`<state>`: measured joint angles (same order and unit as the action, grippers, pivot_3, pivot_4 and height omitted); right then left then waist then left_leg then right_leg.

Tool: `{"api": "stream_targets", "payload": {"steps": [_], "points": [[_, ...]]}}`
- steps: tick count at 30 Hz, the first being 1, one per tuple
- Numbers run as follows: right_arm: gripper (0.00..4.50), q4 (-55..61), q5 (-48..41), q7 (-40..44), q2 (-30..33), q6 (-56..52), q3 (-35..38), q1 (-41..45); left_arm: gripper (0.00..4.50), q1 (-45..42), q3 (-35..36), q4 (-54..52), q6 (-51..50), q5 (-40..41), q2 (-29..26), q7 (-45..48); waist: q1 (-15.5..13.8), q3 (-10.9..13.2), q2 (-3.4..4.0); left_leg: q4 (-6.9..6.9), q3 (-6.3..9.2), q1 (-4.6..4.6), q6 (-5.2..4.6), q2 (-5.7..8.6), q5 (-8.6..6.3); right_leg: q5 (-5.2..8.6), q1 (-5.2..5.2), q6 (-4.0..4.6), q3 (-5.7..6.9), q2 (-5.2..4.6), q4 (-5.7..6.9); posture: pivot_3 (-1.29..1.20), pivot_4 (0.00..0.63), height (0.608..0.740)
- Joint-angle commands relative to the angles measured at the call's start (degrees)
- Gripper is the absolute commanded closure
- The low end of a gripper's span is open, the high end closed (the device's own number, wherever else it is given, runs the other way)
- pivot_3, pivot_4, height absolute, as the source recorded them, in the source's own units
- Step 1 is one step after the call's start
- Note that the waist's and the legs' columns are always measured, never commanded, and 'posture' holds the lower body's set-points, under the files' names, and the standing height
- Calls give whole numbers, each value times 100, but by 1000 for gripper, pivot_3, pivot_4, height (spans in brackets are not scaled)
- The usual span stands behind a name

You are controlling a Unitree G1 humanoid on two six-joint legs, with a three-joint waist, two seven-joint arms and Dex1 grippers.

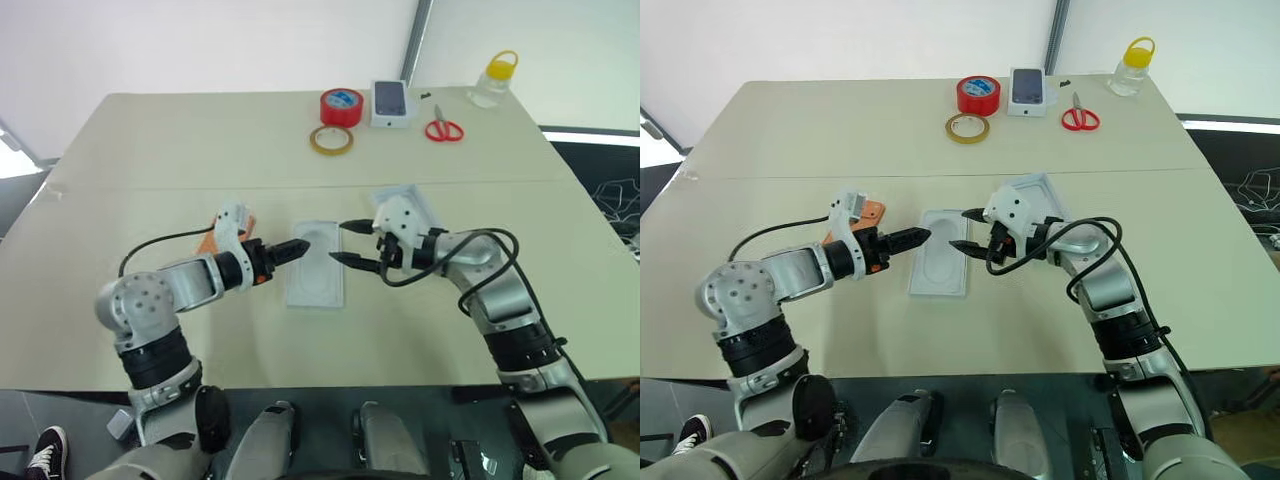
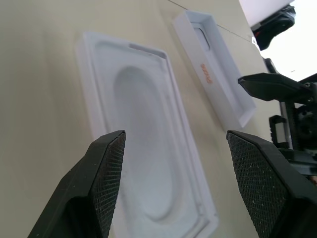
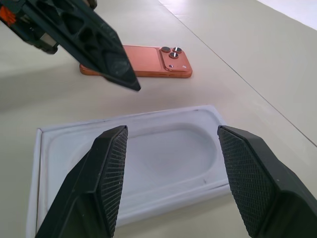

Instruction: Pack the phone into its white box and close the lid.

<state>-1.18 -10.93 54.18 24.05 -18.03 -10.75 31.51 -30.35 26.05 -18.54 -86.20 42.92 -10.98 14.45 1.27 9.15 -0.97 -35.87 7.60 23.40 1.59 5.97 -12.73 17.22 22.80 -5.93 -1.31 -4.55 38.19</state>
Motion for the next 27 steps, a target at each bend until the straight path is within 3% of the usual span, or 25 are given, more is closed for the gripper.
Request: {"api": "stream_targets", "payload": {"steps": [1,5,11,16,23,27], "points": [[2353,219,337,-309,-302,132,-434,83,1023,352,-310,-262,1390,-350,-831,694,8,-1,2,2,-2,-1,4,-1,1,0,0,1,-3,0,0,0,150,740],[4434,-132,987,-1041,-729,65,-833,277,1023,982,-431,41,2659,-758,-1565,1262,-29,1,7,13,-4,-1,8,1,3,0,8,2,-7,-4,-4,0,150,740],[4434,-525,1721,-1291,-696,190,-1265,484,1023,1239,-376,322,3165,-875,-1891,1263,-82,1,4,17,2,3,3,11,1,0,31,3,-3,-14,-12,0,150,740],[4434,-471,2145,-838,-313,543,-1724,390,1023,1261,-432,345,3277,-880,-1932,1233,-31,1,4,22,1,4,0,10,-1,0,28,3,-5,-14,-7,0,150,740],[4434,239,1784,15,-152,-99,-1789,265,1023,1210,-519,536,3427,-1023,-2027,1187,-8,1,4,29,2,2,-7,2,-5,-1,21,3,-5,-5,-1,0,150,740],[4434,26,1965,-484,-410,108,-1625,368,1023,1132,-496,724,3402,-1041,-2047,1067,-21,1,4,29,2,2,-7,4,-4,-1,21,3,-5,-8,-2,0,150,740]]}}
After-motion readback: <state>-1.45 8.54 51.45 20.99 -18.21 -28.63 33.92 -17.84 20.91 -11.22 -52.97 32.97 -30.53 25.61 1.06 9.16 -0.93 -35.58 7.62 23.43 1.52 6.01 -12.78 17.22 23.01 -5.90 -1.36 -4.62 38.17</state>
